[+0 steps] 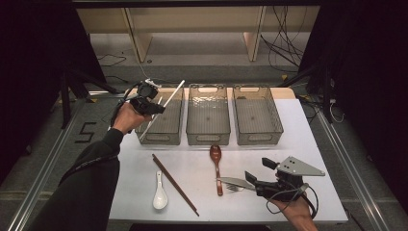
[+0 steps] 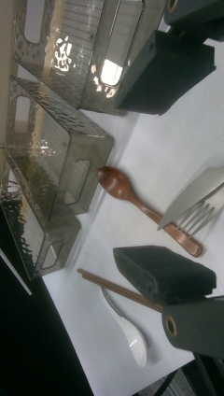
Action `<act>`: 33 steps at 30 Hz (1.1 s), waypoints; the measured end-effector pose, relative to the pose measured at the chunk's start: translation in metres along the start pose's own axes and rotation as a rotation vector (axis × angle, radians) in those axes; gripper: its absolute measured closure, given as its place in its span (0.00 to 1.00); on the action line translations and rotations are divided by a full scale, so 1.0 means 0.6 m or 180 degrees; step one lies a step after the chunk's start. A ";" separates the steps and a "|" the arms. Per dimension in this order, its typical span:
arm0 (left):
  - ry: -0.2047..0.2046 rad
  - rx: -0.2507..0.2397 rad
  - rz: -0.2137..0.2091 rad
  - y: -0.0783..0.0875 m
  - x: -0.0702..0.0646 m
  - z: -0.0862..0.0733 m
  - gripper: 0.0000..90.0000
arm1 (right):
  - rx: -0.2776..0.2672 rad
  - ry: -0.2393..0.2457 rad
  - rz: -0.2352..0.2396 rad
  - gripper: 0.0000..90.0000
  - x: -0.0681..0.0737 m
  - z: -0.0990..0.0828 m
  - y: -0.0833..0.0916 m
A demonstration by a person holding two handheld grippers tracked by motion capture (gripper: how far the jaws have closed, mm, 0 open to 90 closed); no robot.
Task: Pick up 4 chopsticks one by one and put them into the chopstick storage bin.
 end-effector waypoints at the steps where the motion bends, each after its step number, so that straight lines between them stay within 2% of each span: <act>1: -0.0016 0.0003 0.0007 0.000 0.002 0.001 0.94 | -0.0006 -0.0001 0.0004 0.28 0.000 0.000 0.000; 14: 0.0147 0.0010 0.0094 -0.013 0.030 0.000 0.93 | 0.0000 -0.0003 0.0008 0.28 0.001 0.000 -0.001; 19: 0.0160 0.0018 0.0153 -0.020 0.040 0.001 0.93 | -0.0001 -0.0005 0.0010 0.27 0.000 0.000 0.000; 33: 0.0275 -0.0021 0.0205 -0.028 0.061 0.009 0.93 | -0.0007 -0.0010 0.0025 0.27 0.000 0.000 0.000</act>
Point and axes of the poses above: each handheld gripper's, and its own axes: y roughly backward along the jaws, z roughly out of its top, x roughly to its left, the point moved 6 cm from there along -y, roughly forward along the jaws, and after that the axes turned 2 degrees about y, right-handed, at the moved point
